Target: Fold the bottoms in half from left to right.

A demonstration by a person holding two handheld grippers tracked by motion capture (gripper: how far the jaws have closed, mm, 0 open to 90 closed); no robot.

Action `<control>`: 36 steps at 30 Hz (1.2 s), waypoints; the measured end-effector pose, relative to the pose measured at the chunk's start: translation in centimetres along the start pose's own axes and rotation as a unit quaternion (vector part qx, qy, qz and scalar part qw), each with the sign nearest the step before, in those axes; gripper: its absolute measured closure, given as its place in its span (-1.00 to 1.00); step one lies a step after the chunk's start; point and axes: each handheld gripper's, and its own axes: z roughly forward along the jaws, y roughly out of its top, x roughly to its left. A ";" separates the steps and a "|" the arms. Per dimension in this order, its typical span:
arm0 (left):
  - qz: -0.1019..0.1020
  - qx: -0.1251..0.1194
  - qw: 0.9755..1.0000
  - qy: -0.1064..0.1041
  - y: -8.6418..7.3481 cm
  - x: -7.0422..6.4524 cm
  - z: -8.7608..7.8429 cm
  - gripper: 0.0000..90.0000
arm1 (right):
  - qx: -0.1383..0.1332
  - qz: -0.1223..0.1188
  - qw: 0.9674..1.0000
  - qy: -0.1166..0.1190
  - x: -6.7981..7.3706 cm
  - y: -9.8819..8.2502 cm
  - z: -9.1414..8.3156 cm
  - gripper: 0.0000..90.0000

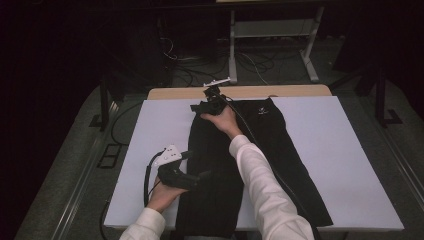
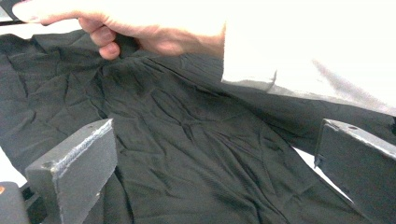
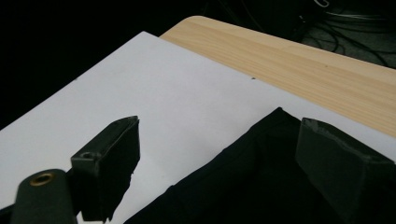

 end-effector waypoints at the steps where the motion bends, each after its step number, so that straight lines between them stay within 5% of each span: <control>1: 0.000 0.000 1.000 0.000 0.0 0.0 0.0 -1.00 | 0.000 0.000 1.000 0.000 0.0 0.0 0.0 -0.69; 14: 0.001 -0.003 1.000 0.000 0.1 0.0 0.0 -1.00 | 0.004 0.016 0.999 -0.028 0.4 -0.4 1.5 -0.55; 21: 0.004 0.003 1.000 -0.003 0.0 -0.1 0.1 -1.00 | 0.029 0.006 0.997 -0.070 0.9 -1.1 2.9 -0.37; 25: 0.004 0.000 1.000 -0.004 0.1 -0.1 0.0 -1.00 | 0.039 0.003 0.995 -0.093 0.9 -1.4 3.3 -0.20; 36: 0.003 0.000 1.000 -0.003 0.1 0.0 0.0 -1.00 | 0.046 -0.001 0.994 -0.101 0.8 -1.8 3.8 0.25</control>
